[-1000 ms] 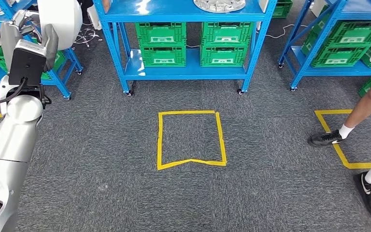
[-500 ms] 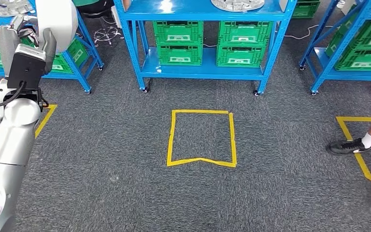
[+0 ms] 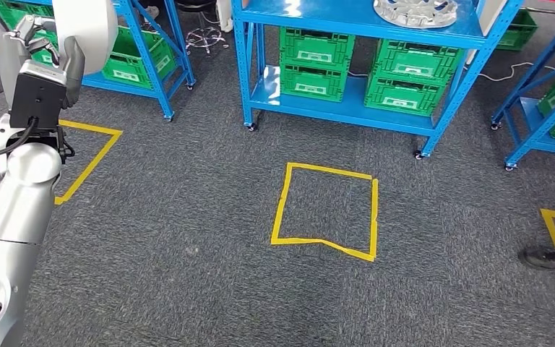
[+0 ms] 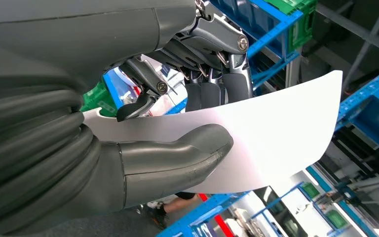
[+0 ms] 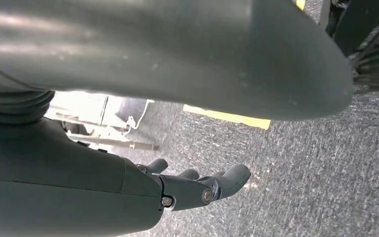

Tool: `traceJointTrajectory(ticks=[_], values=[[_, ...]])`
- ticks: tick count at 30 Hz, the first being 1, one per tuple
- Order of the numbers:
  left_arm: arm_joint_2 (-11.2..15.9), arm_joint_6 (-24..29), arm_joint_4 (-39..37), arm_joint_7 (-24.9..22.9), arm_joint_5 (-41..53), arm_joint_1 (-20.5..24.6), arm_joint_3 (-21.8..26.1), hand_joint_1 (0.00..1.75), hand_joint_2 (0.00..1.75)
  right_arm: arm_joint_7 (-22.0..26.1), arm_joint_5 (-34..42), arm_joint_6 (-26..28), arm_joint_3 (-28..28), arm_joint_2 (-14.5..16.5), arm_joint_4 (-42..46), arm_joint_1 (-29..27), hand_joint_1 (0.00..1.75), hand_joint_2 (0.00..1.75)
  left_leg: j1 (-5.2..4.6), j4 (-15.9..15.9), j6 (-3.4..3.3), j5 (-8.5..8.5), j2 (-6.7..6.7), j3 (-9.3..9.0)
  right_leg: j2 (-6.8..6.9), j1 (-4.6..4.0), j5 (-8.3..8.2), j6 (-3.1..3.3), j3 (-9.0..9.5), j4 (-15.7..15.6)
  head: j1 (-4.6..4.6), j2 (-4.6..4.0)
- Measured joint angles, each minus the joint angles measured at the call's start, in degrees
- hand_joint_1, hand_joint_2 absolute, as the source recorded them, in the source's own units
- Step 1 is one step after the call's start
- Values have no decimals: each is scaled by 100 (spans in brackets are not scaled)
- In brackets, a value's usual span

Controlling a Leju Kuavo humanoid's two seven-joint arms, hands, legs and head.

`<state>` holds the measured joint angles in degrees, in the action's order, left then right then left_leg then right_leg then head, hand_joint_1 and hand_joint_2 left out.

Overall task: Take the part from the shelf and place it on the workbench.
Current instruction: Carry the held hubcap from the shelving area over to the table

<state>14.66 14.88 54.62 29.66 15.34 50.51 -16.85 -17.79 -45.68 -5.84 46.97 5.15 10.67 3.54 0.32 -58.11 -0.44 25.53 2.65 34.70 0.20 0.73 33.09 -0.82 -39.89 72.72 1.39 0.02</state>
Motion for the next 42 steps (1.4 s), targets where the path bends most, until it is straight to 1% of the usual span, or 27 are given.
traceJointTrajectory(ticks=[1,3,5,7,9,11,12,13,14,15,16,18,19,20,22,23,25,26,28,29,30,33,35,37,38,40,42], values=[[-1,0,1,1,0,-7,0,175,175,-3,-1,0,0,-1,0,1,0,0,6,-32,16,6,56,15,-42,15,-199,0,182,-366,-1,0],[-3,0,4,1,0,-5,0,175,175,9,-1,0,0,0,0,9,0,0,3,-97,78,18,156,64,-211,47,-415,8,504,-1018,-2,0],[-1,0,9,1,0,3,0,175,175,41,0,0,0,1,0,9,0,0,-2,-117,163,0,244,113,-278,43,-417,52,590,-1212,-2,0],[13,0,13,1,0,0,0,175,175,33,0,0,0,4,0,12,0,0,14,-94,243,-34,310,141,-172,31,-458,139,592,-1241,-4,0],[38,0,15,2,0,9,0,175,175,2,-1,0,0,5,0,24,0,0,11,-267,300,83,158,239,-81,44,-499,222,602,-1284,21,0],[45,0,14,3,0,20,0,175,175,0,-2,0,0,4,0,18,0,0,4,-892,341,423,-105,514,4,43,-511,264,601,-1302,54,0],[39,0,11,2,0,14,0,175,175,0,-2,0,0,3,0,8,0,0,11,-1279,357,591,-175,683,52,38,-511,271,598,-1301,60,0],[35,0,8,1,0,-2,0,175,175,-2,-2,0,0,3,0,0,0,0,16,-1560,367,684,-208,801,98,33,-509,275,597,-1301,60,0],[33,0,5,-1,0,-18,0,175,175,-2,-2,0,0,3,0,-6,0,0,18,-1657,367,678,-221,830,142,29,-508,277,596,-1301,60,0],[33,0,3,-2,0,-27,0,175,175,-3,-1,0,0,3,0,-8,0,0,19,-1529,358,575,-230,746,182,26,-507,276,597,-1300,60,0],[36,0,3,0,1,-28,0,175,175,-3,-1,0,0,3,0,-7,0,0,14,-1196,338,402,-263,555,231,23,-506,274,603,-1300,60,0],[34,20,9,27,24,0,0,175,175,-2,2,1,1,4,0,-2,0,0,-31,-409,265,147,-482,129,322,1,-495,255,618,-1296,59,0],[20,41,9,50,55,28,0,175,175,-2,3,3,1,6,0,-1,0,0,-60,-168,225,95,-561,5,370,-13,-490,231,623,-1297,58,0],[-1,67,0,74,96,63,-1,175,175,-2,4,8,1,7,0,-2,0,0,-84,-67,190,96,-599,-35,414,-26,-486,202,627,-1299,57,0],[-48,108,-44,106,176,127,-2,175,175,-3,3,16,2,8,0,6,0,0,-88,-45,128,65,-466,-25,524,-41,-477,134,636,-1316,56,0],[-64,120,-70,115,200,152,-2,175,175,-3,0,17,2,7,0,15,0,0,-73,-21,95,42,-408,-28,509,-39,-443,103,633,-1293,54,0],[-94,133,-118,120,221,204,-2,175,175,4,-11,9,1,9,0,30,0,0,-34,22,33,-2,-303,-31,307,-32,-227,57,489,-967,41,0],[-115,136,-141,121,225,225,-2,175,175,8,-22,3,1,11,0,27,0,0,-25,25,15,-11,-248,-17,164,-19,-52,44,336,-630,33,0],[-149,138,-184,120,225,236,-2,175,175,9,-43,-7,0,14,0,9,0,0,-24,13,-3,-20,-119,14,34,-14,218,30,-9,69,23,0],[-159,138,-202,119,225,230,-2,175,175,4,-51,-7,0,14,0,1,0,0,-24,1,-3,-20,-49,23,17,-12,215,29,-91,213,21,0],[-163,138,-216,119,225,224,-2,175,175,-1,-57,-7,0,14,0,-1,0,0,-22,-17,2,-17,18,28,5,-10,103,32,-70,143,19,0],[-170,150,-234,112,237,230,-2,175,175,3,-69,-7,0,15,0,7,0,0,-15,-96,64,14,200,51,-185,20,-399,47,399,-871,16,-1],[-175,170,-237,97,251,248,-2,175,175,35,-81,-8,0,17,0,8,0,0,-13,-119,140,10,302,90,-288,24,-457,74,562,-1208,19,0],[-169,186,-238,81,266,255,-2,175,175,52,-94,-11,0,21,0,15,0,0,-1,-91,220,-25,393,117,-209,10,-469,137,570,-1228,19,-1],[-158,190,-238,76,278,254,-2,175,175,46,-97,-13,0,26,0,25,0,0,-1,-97,249,-20,351,132,-162,12,-484,176,577,-1246,21,-1],[-127,193,-238,65,308,267,-3,175,175,47,-101,-17,1,35,0,40,0,0,-11,-364,300,144,94,270,-68,25,-514,251,591,-1286,61,-1],[-120,195,-242,61,326,272,-5,175,175,51,-102,-17,2,36,0,28,0,0,-11,-1052,336,480,-163,591,29,19,-514,285,594,-1295,100,0]])
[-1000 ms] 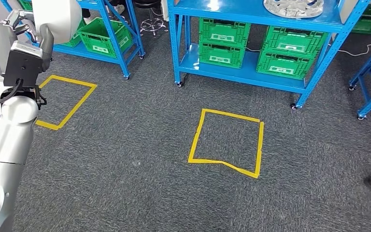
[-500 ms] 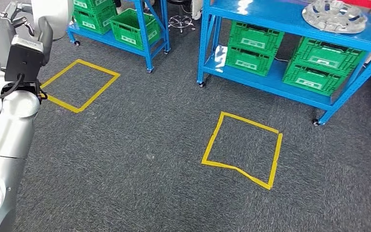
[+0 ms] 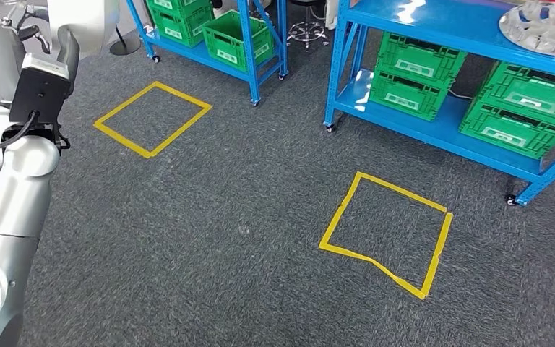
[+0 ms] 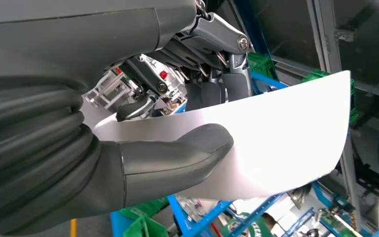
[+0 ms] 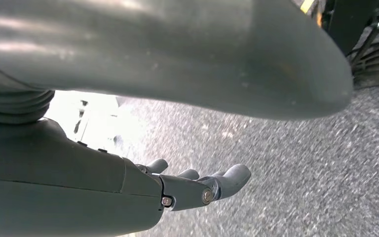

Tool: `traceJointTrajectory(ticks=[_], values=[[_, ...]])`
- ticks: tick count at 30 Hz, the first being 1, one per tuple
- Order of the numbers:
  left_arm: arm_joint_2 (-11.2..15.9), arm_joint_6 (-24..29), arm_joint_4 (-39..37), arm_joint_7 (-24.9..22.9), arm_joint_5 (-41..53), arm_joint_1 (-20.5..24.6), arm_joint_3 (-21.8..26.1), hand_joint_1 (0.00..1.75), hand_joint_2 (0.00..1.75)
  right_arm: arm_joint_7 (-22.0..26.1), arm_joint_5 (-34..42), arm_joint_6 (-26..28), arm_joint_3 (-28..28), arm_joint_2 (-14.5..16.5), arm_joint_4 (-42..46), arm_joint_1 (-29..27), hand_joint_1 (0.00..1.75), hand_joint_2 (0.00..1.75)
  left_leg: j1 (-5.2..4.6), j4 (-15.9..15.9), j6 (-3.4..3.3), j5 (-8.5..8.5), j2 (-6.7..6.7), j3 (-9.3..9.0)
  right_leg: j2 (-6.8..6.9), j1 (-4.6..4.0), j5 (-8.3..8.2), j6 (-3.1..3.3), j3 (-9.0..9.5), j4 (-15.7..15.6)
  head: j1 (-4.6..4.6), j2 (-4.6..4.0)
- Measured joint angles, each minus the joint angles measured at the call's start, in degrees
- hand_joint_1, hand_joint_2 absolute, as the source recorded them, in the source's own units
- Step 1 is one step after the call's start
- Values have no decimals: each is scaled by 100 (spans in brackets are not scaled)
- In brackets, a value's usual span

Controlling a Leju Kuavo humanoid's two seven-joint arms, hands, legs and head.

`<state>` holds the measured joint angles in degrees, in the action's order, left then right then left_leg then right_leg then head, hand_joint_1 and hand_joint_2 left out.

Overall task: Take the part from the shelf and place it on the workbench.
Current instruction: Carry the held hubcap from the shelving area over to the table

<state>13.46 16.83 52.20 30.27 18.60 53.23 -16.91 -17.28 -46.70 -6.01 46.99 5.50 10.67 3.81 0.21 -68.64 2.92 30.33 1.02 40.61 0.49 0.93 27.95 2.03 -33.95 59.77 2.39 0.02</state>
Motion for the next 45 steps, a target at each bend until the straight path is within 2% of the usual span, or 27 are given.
traceJointTrajectory(ticks=[2,3,4,6,8,11,13,15,17,19,20,21,23,24,26,28,30,32,34,35,36,37,38,40,41,43,45], values=[[-4,0,-14,-4,2,-21,-1,175,175,-4,-1,0,0,0,0,-15,0,0,5,-571,14,175,-56,272,112,-7,8,10,2,1,3,0],[-3,0,-21,-8,2,-28,-1,175,175,-4,-1,0,0,1,0,-18,0,0,4,-587,7,121,-66,278,168,-12,12,12,5,1,2,0],[-1,0,-25,-10,2,-29,-1,175,175,-4,-1,0,0,3,0,-17,0,0,0,-363,-12,-27,-85,161,222,-18,19,12,13,1,2,0],[3,0,-21,-10,2,-9,-1,175,175,-3,-1,0,0,8,0,-13,0,0,-44,441,-85,-351,-257,-270,330,-41,41,-4,40,3,1,0],[1,0,-10,-8,2,16,-1,175,175,-3,-1,0,0,11,0,-10,0,0,-100,951,-165,-475,-393,-543,425,-66,63,-48,61,2,-2,0],[16,0,-5,-9,2,19,-1,175,175,-8,-1,0,0,11,0,-2,0,0,-104,1028,-241,-496,-265,-563,556,-78,83,-132,97,-24,-4,0],[26,0,-2,-11,2,16,-1,175,175,-12,-1,0,0,11,0,3,0,0,-81,1065,-280,-525,-207,-582,583,-87,99,-173,108,-30,-5,0],[26,0,-1,-11,2,15,-1,175,175,-12,-1,0,0,10,0,4,0,0,-63,1077,-291,-537,-198,-589,555,-82,110,-186,98,-22,-7,0],[22,1,2,-10,2,27,-1,175,175,-7,-1,-1,-1,10,0,8,0,0,-47,1088,-306,-547,-158,-586,341,-67,245,-206,12,181,-14,0],[22,-1,4,-10,1,-1,-1,175,175,3,-19,0,-2,13,0,-12,0,0,-39,1086,-329,-557,-11,-568,65,-55,599,-230,-392,1025,-27,0],[30,-3,4,-12,-4,-29,-1,175,175,5,-36,2,-2,14,0,-26,0,0,-35,1075,-334,-558,77,-560,3,-50,662,-233,-547,1312,-34,0],[42,-7,7,-13,-8,-60,-1,175,175,2,-53,5,-2,14,0,-39,0,0,-30,1059,-330,-555,168,-554,-31,-43,601,-234,-598,1376,-34,0],[68,-16,21,-12,-17,-82,-1,175,175,-3,-69,10,-2,14,0,-40,0,0,-13,1013,-295,-538,284,-547,-146,-17,214,-230,-272,651,-34,0],[84,-19,30,-9,-23,-80,-1,175,175,0,-70,11,-2,15,0,-37,0,0,-12,984,-264,-526,334,-534,-222,-8,99,-223,-122,329,-34,0],[107,9,45,6,-30,-73,-1,175,175,17,-75,11,-2,17,0,-32,0,0,-14,968,-189,-531,419,-501,-292,-13,60,-184,3,65,-35,0],[124,63,52,18,-17,-75,-1,175,175,29,-90,11,-2,21,0,-26,0,0,-9,992,-116,-560,488,-474,-197,-27,31,-111,8,45,-38,0],[155,97,57,22,0,-73,-1,175,175,31,-108,11,-2,26,0,-10,0,0,-11,862,-62,-478,330,-399,-112,-17,-2,-33,23,9,-18,0],[179,102,55,26,-1,-58,-1,175,175,31,-116,11,-2,27,0,-9,0,0,-11,286,-16,-163,59,-137,-29,-12,-15,18,29,-11,10,0],[179,68,23,43,-27,-30,-1,175,175,31,-111,15,-1,27,0,-24,0,0,4,-440,19,136,-36,201,70,-17,-9,34,23,-11,17,0],[179,50,-4,55,-49,-9,-1,175,175,31,-105,17,0,27,0,-27,0,0,7,-595,25,154,-48,270,124,-19,-7,35,22,-10,19,0],[179,36,-32,71,-69,20,-1,175,175,31,-97,19,0,28,0,-26,0,0,9,-528,22,67,-58,227,176,-20,-3,34,24,-10,19,0],[179,37,-57,89,-87,51,-1,175,175,31,-89,19,0,30,0,-22,0,0,8,-241,10,-100,-84,68,226,-22,2,28,31,-9,18,-1],[178,45,-72,114,-97,78,-1,175,175,32,-80,20,0,33,0,-18,0,0,2,170,-11,-278,-164,-161,272,-27,10,17,42,-9,19,-1],[170,73,-91,171,-104,112,-1,175,175,35,-63,22,2,43,0,-13,0,0,-45,840,-79,-462,-348,-530,357,-53,34,-29,62,-8,16,-1],[166,85,-100,192,-105,117,-1,175,175,37,-57,23,4,47,0,-14,0,0,-67,983,-115,-473,-396,-601,399,-65,42,-57,69,-11,15,0],[163,100,-124,209,-105,119,-1,175,175,30,-54,30,9,54,0,-13,0,0,-77,1026,-184,-479,-311,-596,485,-73,49,-119,81,-29,11,0],[165,107,-149,212,-105,140,-1,175,175,26,-55,43,11,60,0,-9,0,0,-54,1063,-247,-514,-214,-599,370,-61,142,-183,42,82,7,0]])
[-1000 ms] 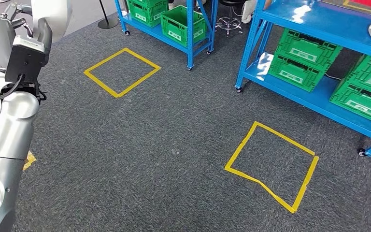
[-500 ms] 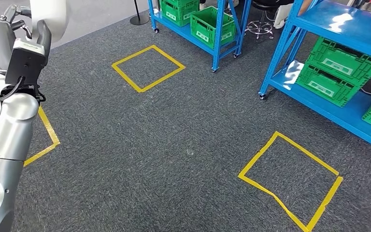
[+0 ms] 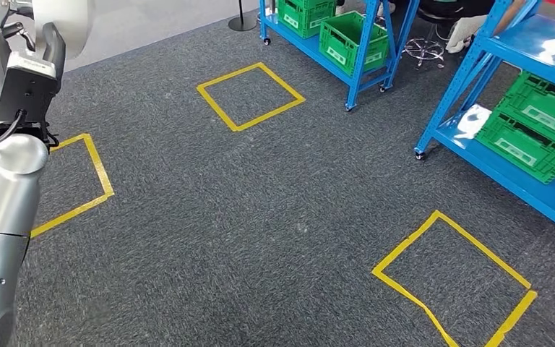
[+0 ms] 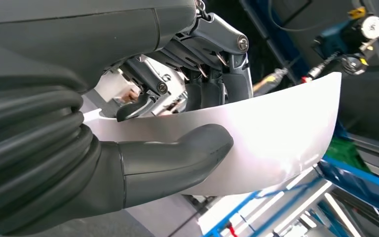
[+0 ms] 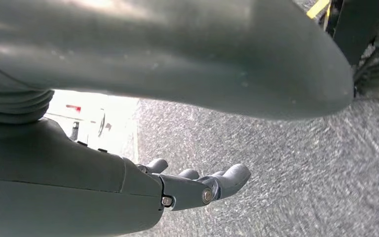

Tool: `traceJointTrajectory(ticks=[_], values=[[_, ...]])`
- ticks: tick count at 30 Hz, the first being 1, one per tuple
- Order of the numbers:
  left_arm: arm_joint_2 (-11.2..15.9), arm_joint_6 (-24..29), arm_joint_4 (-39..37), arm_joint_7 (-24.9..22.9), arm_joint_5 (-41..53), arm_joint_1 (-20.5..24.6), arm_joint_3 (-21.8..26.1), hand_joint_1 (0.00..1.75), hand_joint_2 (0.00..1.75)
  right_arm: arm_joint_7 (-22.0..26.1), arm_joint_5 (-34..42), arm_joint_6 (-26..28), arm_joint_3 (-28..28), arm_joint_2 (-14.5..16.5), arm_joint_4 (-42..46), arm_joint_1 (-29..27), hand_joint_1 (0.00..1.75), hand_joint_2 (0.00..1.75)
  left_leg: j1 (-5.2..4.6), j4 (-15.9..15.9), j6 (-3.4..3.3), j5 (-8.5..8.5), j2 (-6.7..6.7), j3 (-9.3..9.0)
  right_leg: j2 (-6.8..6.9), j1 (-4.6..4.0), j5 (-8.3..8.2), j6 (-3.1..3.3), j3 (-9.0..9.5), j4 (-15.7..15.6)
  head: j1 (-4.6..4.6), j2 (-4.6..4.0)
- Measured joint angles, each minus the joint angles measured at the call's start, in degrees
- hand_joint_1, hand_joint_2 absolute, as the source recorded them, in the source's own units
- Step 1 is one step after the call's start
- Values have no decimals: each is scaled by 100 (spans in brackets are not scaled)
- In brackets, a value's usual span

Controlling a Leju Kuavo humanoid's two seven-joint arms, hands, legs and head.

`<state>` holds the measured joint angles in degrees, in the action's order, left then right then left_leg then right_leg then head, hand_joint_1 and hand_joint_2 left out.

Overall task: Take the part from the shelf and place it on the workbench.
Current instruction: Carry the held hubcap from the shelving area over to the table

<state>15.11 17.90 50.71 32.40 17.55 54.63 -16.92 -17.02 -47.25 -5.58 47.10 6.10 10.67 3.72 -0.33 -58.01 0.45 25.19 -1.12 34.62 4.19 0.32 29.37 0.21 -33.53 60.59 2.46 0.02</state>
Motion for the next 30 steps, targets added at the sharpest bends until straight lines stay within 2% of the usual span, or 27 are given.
traceJointTrajectory(ticks=[2,4,5,6,7,8,10,11,12,14,16,18,19,20,21,22,24,25,26,27,29,30], values=[[-4,7,-20,7,-3,29,0,175,175,12,-3,14,1,6,0,-3,0,0,22,24,-48,-22,84,0,-256,14,285,-41,-234,510,-11,0],[-6,15,-34,15,-7,19,0,175,175,21,-17,28,2,10,0,-21,0,0,22,17,-68,-24,190,12,-368,14,581,-50,-603,1248,-20,0],[-2,21,-37,18,-10,-3,0,175,175,22,-32,33,3,10,0,-32,0,0,21,11,-70,-24,252,15,-381,14,607,-49,-722,1456,-20,0],[4,27,-37,18,-11,-29,0,175,175,21,-46,35,3,10,0,-39,0,0,22,1,-68,-22,317,15,-388,15,522,-44,-743,1454,-22,0],[13,34,-35,18,-12,-50,0,175,175,21,-59,35,4,10,0,-42,0,0,26,-12,-62,-19,379,15,-405,17,344,-35,-653,1226,-22,0],[25,40,-28,17,-13,-63,0,175,175,22,-67,35,4,10,0,-42,0,0,32,-30,-51,-13,438,15,-458,22,124,-23,-479,836,-22,0],[56,50,-7,18,-13,-68,2,175,175,25,-73,35,3,11,0,-36,0,0,29,-70,-1,4,539,39,-600,30,-122,-1,-165,159,-20,0],[77,54,5,17,-14,-70,3,175,175,25,-77,35,2,12,0,-35,0,0,30,-78,33,5,584,54,-638,28,-153,14,-87,-5,-19,0],[98,58,16,16,-14,-75,5,175,175,24,-83,35,3,12,0,-34,0,0,32,-72,71,-5,627,68,-629,18,-135,33,-71,-42,-18,0],[155,61,42,11,-15,-102,12,175,175,21,-99,33,4,16,0,-24,0,0,47,-58,143,-20,669,87,-533,15,-167,105,-55,-77,-19,0],[223,63,70,2,-14,-129,28,175,175,22,-118,29,4,22,0,-9,0,0,41,-278,195,119,503,202,-453,29,-200,180,-28,-129,9,-1],[254,66,85,-4,-13,-157,40,175,175,23,-132,27,4,24,0,-10,0,0,44,-940,233,451,267,518,-371,26,-202,220,-17,-147,39,-1],[255,66,87,-6,-11,-179,42,175,175,22,-137,27,4,24,0,-13,0,0,53,-1312,249,595,212,699,-322,22,-197,229,-16,-146,41,0],[255,66,89,-11,-10,-206,42,175,175,21,-138,27,4,24,0,-15,0,0,62,-1566,260,660,185,825,-270,18,-190,234,-14,-144,41,0],[255,66,89,-16,-8,-228,42,175,175,22,-138,27,4,24,0,-16,0,0,70,-1621,264,623,171,853,-221,17,-182,235,-11,-141,41,0],[256,66,91,-22,-5,-240,42,175,175,21,-137,27,4,24,0,-14,0,0,75,-1443,262,487,154,763,-174,16,-173,231,-3,-138,42,0],[263,63,99,-26,10,-234,43,175,175,22,-136,28,4,27,0,-8,0,0,65,-670,238,142,17,356,-85,7,-145,200,25,-133,41,0],[265,60,104,-25,18,-218,44,175,175,22,-137,30,4,29,0,-5,0,0,48,-327,208,35,-59,173,-45,-5,-129,175,36,-128,38,0],[267,58,106,-23,25,-196,44,175,175,23,-137,32,4,30,0,-2,0,0,31,-112,175,-11,-109,60,-9,-17,-118,147,44,-127,35,0],[271,56,104,-21,28,-176,44,175,175,23,-138,34,4,30,0,0,0,0,12,-32,145,-3,-121,26,29,-29,-108,120,49,-128,32,0],[286,54,96,-17,28,-152,44,175,175,22,-141,35,4,32,0,3,0,0,11,-15,80,-21,-13,27,89,-28,-88,60,57,-130,30,0],[295,53,91,-13,28,-140,45,175,175,22,-143,35,4,34,0,5,0,0,18,-2,53,-30,31,21,41,-20,-45,29,44,-84,30,0]])
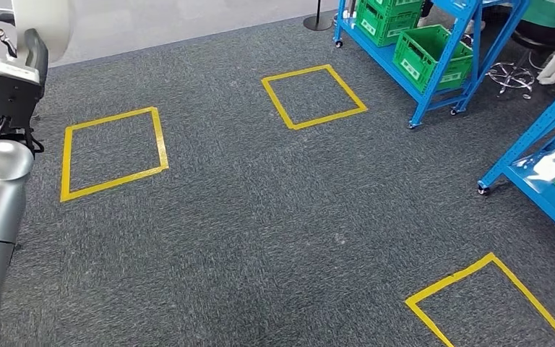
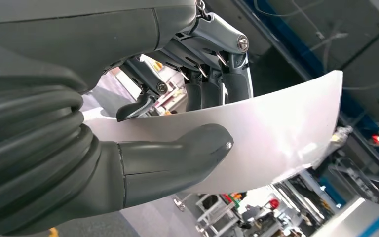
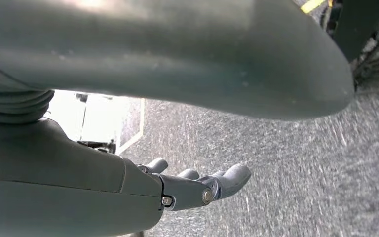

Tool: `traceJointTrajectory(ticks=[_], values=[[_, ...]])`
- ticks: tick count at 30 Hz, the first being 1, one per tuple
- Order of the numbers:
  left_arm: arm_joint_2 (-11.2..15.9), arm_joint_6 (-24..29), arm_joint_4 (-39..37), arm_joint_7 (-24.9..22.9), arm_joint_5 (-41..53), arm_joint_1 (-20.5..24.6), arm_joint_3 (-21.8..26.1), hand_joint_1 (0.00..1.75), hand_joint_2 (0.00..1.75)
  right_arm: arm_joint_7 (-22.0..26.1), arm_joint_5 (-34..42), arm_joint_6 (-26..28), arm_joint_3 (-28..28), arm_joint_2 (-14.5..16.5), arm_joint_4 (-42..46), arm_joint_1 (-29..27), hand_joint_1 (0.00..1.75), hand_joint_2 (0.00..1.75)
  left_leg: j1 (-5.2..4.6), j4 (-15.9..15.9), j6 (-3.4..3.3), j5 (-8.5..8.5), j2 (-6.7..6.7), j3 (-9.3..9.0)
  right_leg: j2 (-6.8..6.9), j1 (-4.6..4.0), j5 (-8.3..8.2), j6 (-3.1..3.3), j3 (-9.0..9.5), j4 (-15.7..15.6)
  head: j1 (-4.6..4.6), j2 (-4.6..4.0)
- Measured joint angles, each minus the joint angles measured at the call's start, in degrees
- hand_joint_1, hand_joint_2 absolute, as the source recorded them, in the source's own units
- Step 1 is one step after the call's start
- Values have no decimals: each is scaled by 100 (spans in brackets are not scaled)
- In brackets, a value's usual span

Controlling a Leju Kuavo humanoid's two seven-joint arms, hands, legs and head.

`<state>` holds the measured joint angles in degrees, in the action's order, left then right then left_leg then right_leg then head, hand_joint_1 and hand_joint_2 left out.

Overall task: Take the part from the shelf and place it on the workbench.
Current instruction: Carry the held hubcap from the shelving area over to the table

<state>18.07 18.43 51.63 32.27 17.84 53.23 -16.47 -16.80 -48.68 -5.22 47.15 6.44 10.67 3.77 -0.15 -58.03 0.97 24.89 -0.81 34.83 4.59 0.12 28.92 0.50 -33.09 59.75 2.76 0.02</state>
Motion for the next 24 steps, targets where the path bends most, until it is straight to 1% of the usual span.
traceJointTrajectory(ticks=[1,2,3,4,5,6,7,8,9,10,11,12,13,14,15,16,17,18,19,20,21,22,23,24], values=[[5,-1,-5,4,0,18,1,175,175,1,-2,-1,0,3,0,3,0,0,12,12,-31,-10,40,-7,-92,8,88,-29,-57,133,-6,0],[7,-1,-10,8,0,37,1,175,175,1,-4,-1,0,4,0,5,0,0,25,20,-56,-16,73,-11,-213,17,222,-52,-175,379,-14,0],[5,-2,-19,12,0,55,1,175,175,2,-4,-2,0,6,0,2,0,0,26,18,-70,-16,112,-7,-323,21,384,-63,-341,727,-22,0],[3,-4,-29,11,0,63,1,175,175,2,-5,-2,0,7,0,-6,0,0,25,16,-84,-16,156,-2,-378,21,532,-68,-534,1105,-30,0],[-2,-7,-41,12,0,63,1,175,175,1,-7,-2,1,7,0,-14,0,0,23,11,-90,-13,209,1,-404,21,608,-68,-697,1399,-32,0],[-6,-12,-52,11,0,61,1,175,175,0,-8,-2,1,7,0,-21,0,0,23,4,-92,-12,265,2,-417,21,587,-64,-783,1525,-34,0],[-8,-19,-61,11,0,60,1,175,175,0,-10,-2,2,7,0,-24,0,0,25,-6,-90,-9,323,3,-430,23,458,-55,-759,1419,-35,0],[-10,-23,-66,11,0,62,1,175,175,0,-11,-2,2,7,0,-25,0,0,30,-20,-82,-5,378,3,-460,29,257,-45,-634,1120,-36,0],[-12,-27,-68,11,0,69,1,175,175,1,-12,-2,2,7,0,-23,0,0,35,-38,-67,2,427,8,-540,41,77,-36,-463,732,-36,0],[-14,-28,-68,13,-1,80,1,175,175,2,-15,-2,2,7,0,-21,0,0,32,-63,-44,11,474,23,-625,52,-48,-31,-305,391,-35,0],[-16,-26,-71,16,-3,93,1,175,175,7,-20,-3,2,7,0,-19,0,0,31,-79,-12,15,518,41,-680,56,-106,-22,-202,172,-34,0],[-19,-21,-74,19,-8,104,1,175,175,11,-24,-3,2,7,0,-17,0,0,30,-82,27,12,560,58,-711,52,-106,-5,-159,78,-34,0],[-16,-16,-79,22,-16,112,1,175,175,15,-27,-3,2,7,0,-13,0,0,31,-73,69,1,604,71,-678,40,-108,21,-151,67,-33,0],[-9,-12,-83,23,-25,113,0,175,175,19,-28,-5,2,8,0,-8,0,0,41,-56,108,-14,641,79,-624,38,-125,63,-147,55,-33,0],[0,-8,-88,24,-31,114,-1,175,175,17,-28,-6,2,9,0,-4,0,0,43,-77,138,1,606,101,-583,39,-142,105,-139,34,-28,0],[9,-8,-94,25,-35,118,-1,175,175,17,-28,-8,3,9,0,0,0,0,41,-182,163,69,520,157,-539,43,-160,144,-132,13,-16,0],[15,-7,-99,26,-35,121,-1,175,175,17,-28,-9,3,9,0,1,0,0,39,-408,182,201,396,263,-496,46,-170,176,-127,-5,-7,0],[16,-7,-107,27,-35,119,-2,175,175,17,-29,-9,4,8,0,-2,0,0,38,-754,200,383,260,422,-454,37,-170,198,-125,-11,4,0],[15,-7,-115,27,-35,110,-2,175,175,17,-30,-9,4,8,0,-7,0,0,42,-1153,216,563,183,604,-412,27,-165,213,-126,-11,10,0],[15,-7,-125,27,-35,94,-3,175,175,17,-30,-9,4,9,0,-11,0,0,46,-1494,227,688,147,763,-366,17,-160,222,-126,-11,9,0],[14,-7,-138,26,-35,80,-3,175,175,17,-30,-9,4,9,0,-14,0,0,48,-1668,227,715,134,843,-318,7,-155,230,-126,-10,10,0],[13,-7,-149,25,-35,72,-3,175,175,17,-30,-9,4,9,0,-15,0,0,47,-1625,218,638,126,817,-273,-2,-150,233,-124,-9,10,0],[13,-7,-155,25,-36,72,-3,175,175,16,-30,-10,4,9,0,-14,0,0,43,-1350,199,472,106,673,-226,-10,-144,233,-118,-8,10,0],[13,-7,-158,26,-36,80,-3,175,175,16,-29,-11,4,10,0,-12,0,0,31,-938,170,280,43,454,-183,-18,-136,230,-107,-7,9,0]])
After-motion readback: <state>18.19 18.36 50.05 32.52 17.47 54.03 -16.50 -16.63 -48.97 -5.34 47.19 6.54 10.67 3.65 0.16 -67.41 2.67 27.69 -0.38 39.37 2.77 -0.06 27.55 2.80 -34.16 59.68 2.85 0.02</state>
